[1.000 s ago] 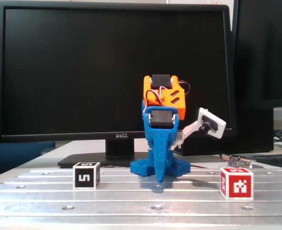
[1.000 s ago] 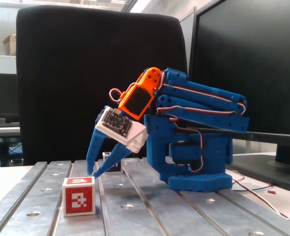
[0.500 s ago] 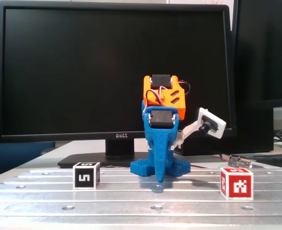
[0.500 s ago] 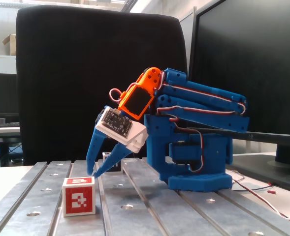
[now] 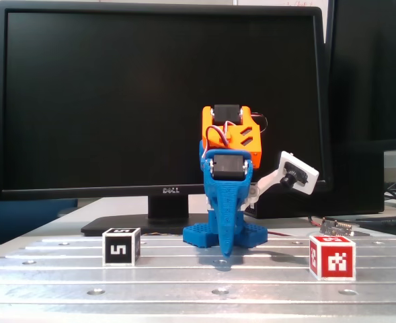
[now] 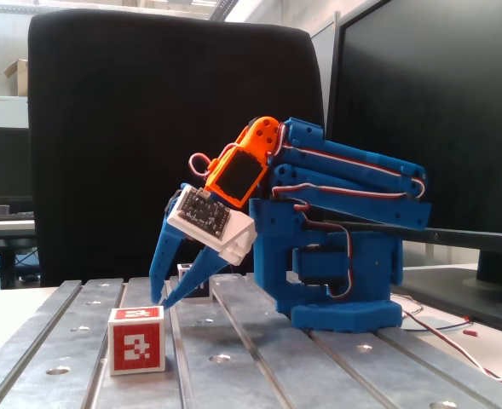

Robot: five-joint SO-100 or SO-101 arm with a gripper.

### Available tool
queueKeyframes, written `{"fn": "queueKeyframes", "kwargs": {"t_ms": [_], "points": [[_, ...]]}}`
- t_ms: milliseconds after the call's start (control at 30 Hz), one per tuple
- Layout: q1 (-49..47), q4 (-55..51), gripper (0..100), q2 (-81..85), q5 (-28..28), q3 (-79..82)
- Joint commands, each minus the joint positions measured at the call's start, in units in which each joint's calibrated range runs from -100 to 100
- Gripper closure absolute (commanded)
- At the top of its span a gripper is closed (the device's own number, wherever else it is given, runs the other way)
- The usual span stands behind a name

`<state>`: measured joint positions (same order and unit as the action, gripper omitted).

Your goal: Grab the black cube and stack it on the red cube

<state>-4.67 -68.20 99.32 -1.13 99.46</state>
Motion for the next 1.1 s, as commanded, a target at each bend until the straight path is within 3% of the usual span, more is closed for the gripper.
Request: {"fn": "queueKeyframes", "kwargs": {"t_ms": [0, 700, 1067], "points": [[0.3, -0.1, 99, 0.3, -0.1, 0.2], [0.1, 6.8, 99, 0.3, 0.0, -0.2], [0.1, 5.0, 99, -5.6, 0.2, -11.6]]}}
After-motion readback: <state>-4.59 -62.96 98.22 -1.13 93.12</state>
